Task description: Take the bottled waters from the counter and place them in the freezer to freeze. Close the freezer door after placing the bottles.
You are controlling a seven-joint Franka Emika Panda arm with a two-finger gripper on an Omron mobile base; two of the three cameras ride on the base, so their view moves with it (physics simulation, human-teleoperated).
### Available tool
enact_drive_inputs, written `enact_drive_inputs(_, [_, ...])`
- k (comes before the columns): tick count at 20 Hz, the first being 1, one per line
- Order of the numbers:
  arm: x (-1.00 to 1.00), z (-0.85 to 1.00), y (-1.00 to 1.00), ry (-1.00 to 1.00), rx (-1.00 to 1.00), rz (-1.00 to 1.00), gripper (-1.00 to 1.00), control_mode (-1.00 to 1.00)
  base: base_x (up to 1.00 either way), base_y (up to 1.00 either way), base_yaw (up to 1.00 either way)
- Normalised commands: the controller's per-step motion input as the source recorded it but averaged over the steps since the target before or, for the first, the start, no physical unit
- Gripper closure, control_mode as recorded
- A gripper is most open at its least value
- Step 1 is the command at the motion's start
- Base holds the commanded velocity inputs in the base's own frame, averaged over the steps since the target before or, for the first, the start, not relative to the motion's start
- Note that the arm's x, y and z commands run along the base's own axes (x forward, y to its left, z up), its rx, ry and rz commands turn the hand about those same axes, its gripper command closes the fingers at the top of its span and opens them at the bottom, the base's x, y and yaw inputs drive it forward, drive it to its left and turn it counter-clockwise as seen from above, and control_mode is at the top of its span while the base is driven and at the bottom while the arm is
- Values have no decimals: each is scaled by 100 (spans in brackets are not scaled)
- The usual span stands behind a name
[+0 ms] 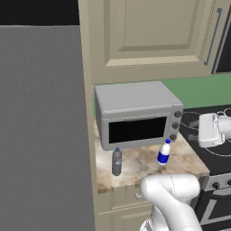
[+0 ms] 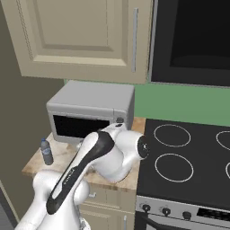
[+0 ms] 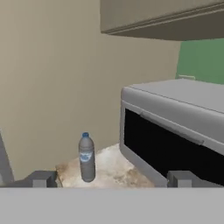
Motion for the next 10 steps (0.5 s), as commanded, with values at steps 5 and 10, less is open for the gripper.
enact_drive_inputs(5, [-18,-6,-7,-24,0,31,-100,-100,0,0,0])
enact_drive_inputs(10, [-9,-16,-5,-5,0,23,-100,-100,0,0,0])
